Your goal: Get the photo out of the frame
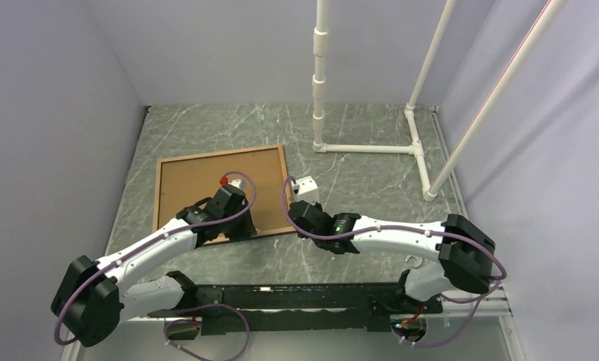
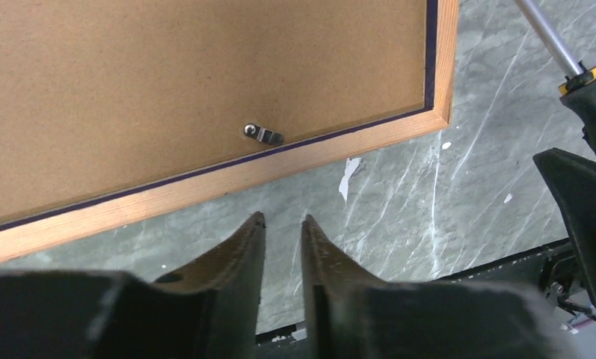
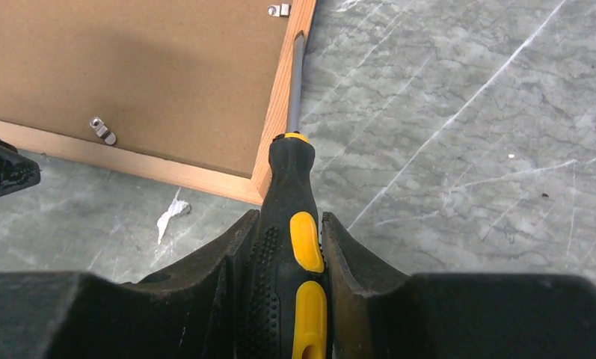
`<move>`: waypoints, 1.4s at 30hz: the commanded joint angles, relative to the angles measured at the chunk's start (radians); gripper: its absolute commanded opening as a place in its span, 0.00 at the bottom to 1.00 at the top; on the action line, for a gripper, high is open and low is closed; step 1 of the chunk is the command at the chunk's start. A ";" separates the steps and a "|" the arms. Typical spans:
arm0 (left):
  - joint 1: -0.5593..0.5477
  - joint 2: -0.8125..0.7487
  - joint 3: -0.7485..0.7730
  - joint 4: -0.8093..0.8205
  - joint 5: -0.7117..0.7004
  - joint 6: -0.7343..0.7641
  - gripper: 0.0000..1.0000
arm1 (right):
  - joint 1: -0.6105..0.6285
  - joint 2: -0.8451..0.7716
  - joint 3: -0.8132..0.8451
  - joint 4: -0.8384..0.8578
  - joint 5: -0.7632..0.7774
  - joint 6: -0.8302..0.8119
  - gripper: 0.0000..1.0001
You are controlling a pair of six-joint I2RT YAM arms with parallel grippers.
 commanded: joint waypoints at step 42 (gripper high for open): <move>0.010 0.239 0.024 0.226 0.111 0.046 0.15 | 0.068 0.184 0.090 0.036 0.173 0.026 0.00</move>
